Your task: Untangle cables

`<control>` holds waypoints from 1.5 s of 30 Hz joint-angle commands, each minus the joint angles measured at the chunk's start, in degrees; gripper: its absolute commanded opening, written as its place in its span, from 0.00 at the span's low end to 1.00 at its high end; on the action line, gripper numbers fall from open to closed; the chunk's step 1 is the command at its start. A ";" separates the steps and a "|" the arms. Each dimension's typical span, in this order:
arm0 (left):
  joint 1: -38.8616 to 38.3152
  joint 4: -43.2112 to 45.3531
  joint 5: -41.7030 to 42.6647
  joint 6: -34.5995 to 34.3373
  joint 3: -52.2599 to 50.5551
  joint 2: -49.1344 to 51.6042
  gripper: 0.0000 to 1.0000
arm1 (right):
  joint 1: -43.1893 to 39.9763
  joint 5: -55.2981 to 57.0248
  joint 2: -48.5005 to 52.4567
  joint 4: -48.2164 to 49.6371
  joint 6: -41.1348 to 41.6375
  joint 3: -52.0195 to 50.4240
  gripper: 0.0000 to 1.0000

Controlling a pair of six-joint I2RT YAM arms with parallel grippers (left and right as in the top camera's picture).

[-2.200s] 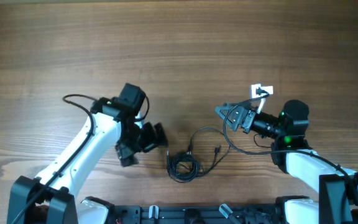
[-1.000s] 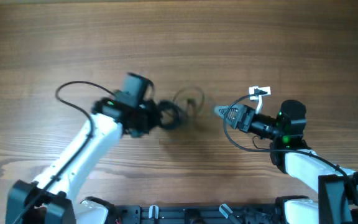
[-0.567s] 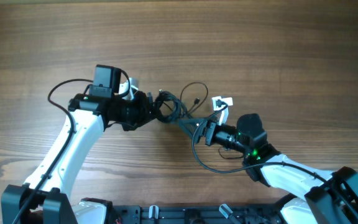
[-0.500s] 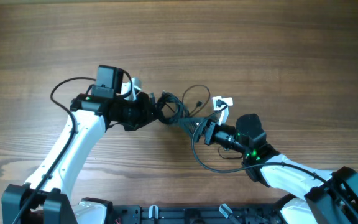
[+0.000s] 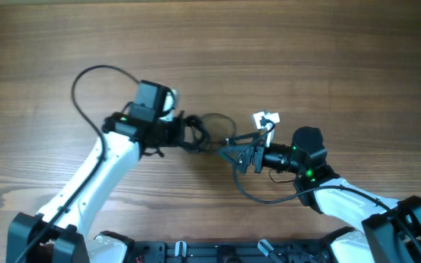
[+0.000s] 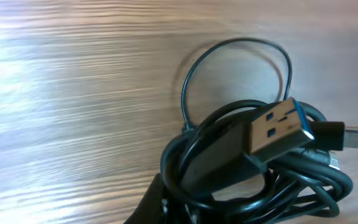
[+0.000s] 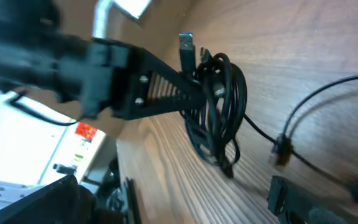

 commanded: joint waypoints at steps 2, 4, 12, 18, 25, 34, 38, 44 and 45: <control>-8.28 3.02 0.35 7.34 0.59 -1.01 0.04 | 2.12 7.02 0.17 -5.42 -5.60 -0.02 0.93; -9.97 4.24 0.81 7.37 0.59 -1.01 0.04 | 2.32 7.30 0.17 -6.12 -5.55 -0.02 0.88; -11.56 4.87 6.21 7.50 0.59 -1.01 0.04 | 2.32 7.61 0.17 -4.85 -0.96 -0.02 0.04; -9.57 5.81 5.77 0.09 0.59 -1.64 0.60 | 2.32 17.81 0.17 -4.83 16.17 -0.02 0.04; -1.20 6.08 8.66 -21.20 0.59 -2.40 0.65 | 2.32 23.12 0.17 -4.83 21.38 -0.02 0.04; -1.05 15.72 25.51 -13.49 0.59 -2.40 0.61 | 2.32 19.91 0.17 -7.32 10.05 -0.02 0.04; -1.51 16.57 25.49 -21.92 0.57 -2.19 0.54 | 2.32 19.89 0.17 -7.13 9.49 -0.02 0.04; -7.34 15.82 23.21 -28.04 0.57 1.51 0.45 | 2.32 19.85 0.17 -7.06 9.51 -0.02 0.04; -8.37 15.78 21.88 -29.38 0.57 2.54 0.43 | 2.32 19.82 0.17 -7.06 9.51 -0.02 0.04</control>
